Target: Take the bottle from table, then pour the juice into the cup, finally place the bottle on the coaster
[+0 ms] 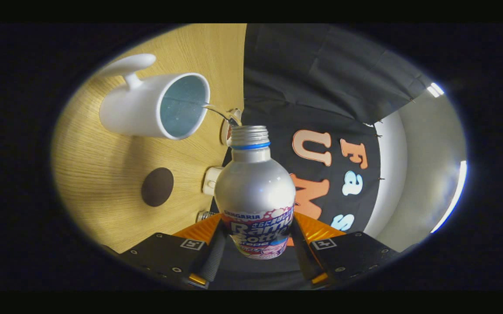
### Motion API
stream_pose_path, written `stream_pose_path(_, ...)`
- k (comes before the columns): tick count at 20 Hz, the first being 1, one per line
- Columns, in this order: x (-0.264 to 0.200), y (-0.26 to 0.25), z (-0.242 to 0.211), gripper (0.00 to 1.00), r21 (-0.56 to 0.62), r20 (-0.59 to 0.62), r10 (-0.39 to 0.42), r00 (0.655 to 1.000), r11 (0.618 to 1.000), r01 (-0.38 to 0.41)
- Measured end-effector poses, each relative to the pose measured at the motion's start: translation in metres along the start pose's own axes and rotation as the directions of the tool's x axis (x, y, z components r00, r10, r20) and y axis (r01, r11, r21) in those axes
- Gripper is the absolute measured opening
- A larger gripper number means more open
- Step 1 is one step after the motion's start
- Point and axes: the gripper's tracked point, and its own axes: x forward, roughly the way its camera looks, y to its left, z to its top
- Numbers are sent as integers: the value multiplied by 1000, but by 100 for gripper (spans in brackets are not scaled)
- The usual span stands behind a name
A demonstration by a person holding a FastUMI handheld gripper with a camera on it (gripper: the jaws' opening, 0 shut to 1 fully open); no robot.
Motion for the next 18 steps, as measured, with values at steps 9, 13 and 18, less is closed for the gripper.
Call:
stream_pose_path(9,4,-7,4,73,-41,15,-7,1000,999,8)
stream_pose_path(13,3,-11,5,73,-69,20,-12,1000,997,14)
stream_pose_path(18,5,-16,5,73,-106,30,-13,999,994,16)
